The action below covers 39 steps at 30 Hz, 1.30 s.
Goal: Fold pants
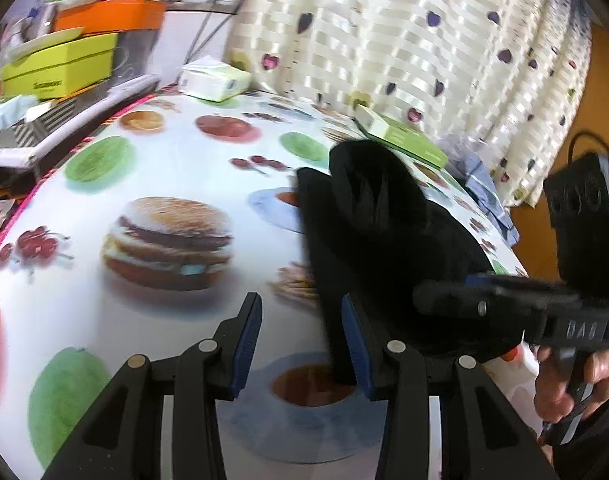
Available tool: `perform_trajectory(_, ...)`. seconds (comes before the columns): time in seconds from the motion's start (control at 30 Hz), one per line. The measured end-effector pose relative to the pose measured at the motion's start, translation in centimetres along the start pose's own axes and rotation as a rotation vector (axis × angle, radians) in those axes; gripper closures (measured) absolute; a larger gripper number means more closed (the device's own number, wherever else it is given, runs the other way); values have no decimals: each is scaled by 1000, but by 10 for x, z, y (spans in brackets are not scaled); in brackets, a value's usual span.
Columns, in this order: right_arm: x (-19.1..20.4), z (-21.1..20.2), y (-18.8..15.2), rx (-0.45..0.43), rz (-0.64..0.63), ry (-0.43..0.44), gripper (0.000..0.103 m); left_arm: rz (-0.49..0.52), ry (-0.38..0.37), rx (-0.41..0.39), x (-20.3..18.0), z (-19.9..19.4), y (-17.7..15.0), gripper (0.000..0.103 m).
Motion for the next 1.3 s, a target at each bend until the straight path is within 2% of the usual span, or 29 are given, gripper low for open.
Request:
perform_trajectory(0.13,15,-12,-2,-9,-41,29,53,-27,8,-32,12,-10,6,59)
perform_trajectory(0.23,14,-42,1,-108,-52,46,53,-32,-2,-61,11,-17,14,59)
perform_trajectory(0.3,0,-57,1,-168,-23,-7,54,-18,-15,-74,4,-20,19,59)
perform_trajectory(0.4,-29,-69,-9,-195,28,-114,81,24,-56,-73,-17,-18,25,59)
perform_trajectory(0.47,-49,-65,-20,-167,74,-181,82,65,-88,-69,-36,-14,26,59)
perform_trajectory(0.53,-65,-56,-34,-117,99,-227,93,109,-120,-61,-56,-10,25,59)
perform_trajectory(0.57,-67,-57,-37,-130,91,-228,95,133,-134,-54,-66,-7,23,59)
perform_trajectory(0.63,-69,-61,-39,-130,94,-223,95,177,-145,-26,-78,2,17,59)
perform_trajectory(0.7,-67,-64,-38,-117,82,-230,95,201,-107,29,-80,16,5,59)
perform_trajectory(0.83,-68,-74,-23,-147,56,-258,92,252,-76,22,-81,11,2,59)
perform_trajectory(0.97,-85,-77,9,-191,61,-301,92,251,-39,26,-78,16,17,59)
perform_trajectory(1.13,-114,-61,36,-172,93,-351,92,278,-22,-34,-92,26,53,59)
perform_trajectory(1.23,-134,-45,35,-117,143,-354,92,276,15,-4,-91,51,65,59)
perform_trajectory(1.3,-136,-44,33,-127,136,-350,92,275,36,33,-88,67,64,59)
Point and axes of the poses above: each gripper's, at about its wrist camera, not at the fingertips, and z roughly the way its jaws point, x to its left, y to its top, the point moved 6 cm from there along z, roughly the way its jaws point, and after that the axes turned 3 degrees about y, right-handed, at the moved point
